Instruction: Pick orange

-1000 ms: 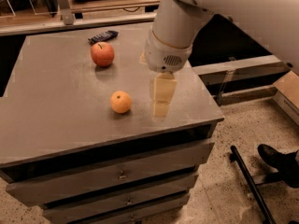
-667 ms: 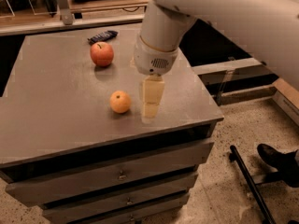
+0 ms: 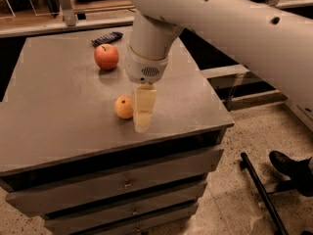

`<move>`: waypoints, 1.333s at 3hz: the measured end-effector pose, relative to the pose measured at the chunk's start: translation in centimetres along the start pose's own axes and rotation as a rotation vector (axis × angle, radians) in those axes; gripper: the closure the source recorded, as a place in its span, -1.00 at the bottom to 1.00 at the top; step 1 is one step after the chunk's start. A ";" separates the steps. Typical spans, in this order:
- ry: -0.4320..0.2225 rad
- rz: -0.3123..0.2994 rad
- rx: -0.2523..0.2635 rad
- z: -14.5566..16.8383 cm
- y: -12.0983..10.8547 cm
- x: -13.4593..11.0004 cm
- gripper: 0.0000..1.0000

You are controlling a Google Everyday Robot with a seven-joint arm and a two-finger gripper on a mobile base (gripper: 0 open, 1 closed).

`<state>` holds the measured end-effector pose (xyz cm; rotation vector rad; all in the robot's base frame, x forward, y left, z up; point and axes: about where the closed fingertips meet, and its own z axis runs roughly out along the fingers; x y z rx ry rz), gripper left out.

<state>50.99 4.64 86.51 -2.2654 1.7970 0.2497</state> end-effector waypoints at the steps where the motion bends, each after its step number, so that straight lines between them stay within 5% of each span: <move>1: -0.004 -0.018 -0.016 1.1 -0.1 -1.0 -0.98; 2: -0.011 -0.032 -0.033 2.1 -0.1 -1.7 -0.70; 4: -0.028 -0.060 -0.066 3.2 -0.1 -3.3 0.37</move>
Offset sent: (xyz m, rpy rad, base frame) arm -0.0036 0.0327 -0.0243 0.0076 0.0452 0.0626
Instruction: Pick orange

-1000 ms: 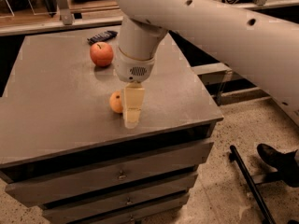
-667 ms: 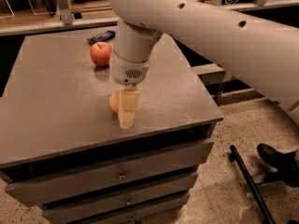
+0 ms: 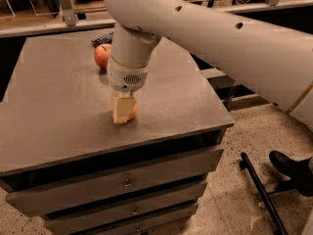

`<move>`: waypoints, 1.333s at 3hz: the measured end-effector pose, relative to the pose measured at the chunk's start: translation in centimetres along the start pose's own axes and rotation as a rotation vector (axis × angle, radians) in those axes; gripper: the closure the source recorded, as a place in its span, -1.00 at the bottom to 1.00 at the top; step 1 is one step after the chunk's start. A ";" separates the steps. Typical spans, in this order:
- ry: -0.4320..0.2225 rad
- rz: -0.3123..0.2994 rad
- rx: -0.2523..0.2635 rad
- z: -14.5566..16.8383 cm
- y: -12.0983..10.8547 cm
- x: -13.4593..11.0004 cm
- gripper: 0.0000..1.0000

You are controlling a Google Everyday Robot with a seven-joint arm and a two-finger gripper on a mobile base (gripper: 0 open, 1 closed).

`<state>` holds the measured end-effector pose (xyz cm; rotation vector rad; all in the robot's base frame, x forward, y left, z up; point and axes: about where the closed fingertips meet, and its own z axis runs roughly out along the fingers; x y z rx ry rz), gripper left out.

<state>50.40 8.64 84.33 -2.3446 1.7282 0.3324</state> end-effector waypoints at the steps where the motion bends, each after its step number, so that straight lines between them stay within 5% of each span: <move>1: -0.063 -0.002 0.000 -1.5 0.0 0.0 0.85; 3: -0.221 -0.041 0.084 -10.3 1.2 1.5 1.00; 4: -0.237 -0.051 0.096 -10.9 1.1 1.0 1.00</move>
Offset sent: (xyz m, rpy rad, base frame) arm 0.0009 -0.0565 0.1085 0.2661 -0.0255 0.0167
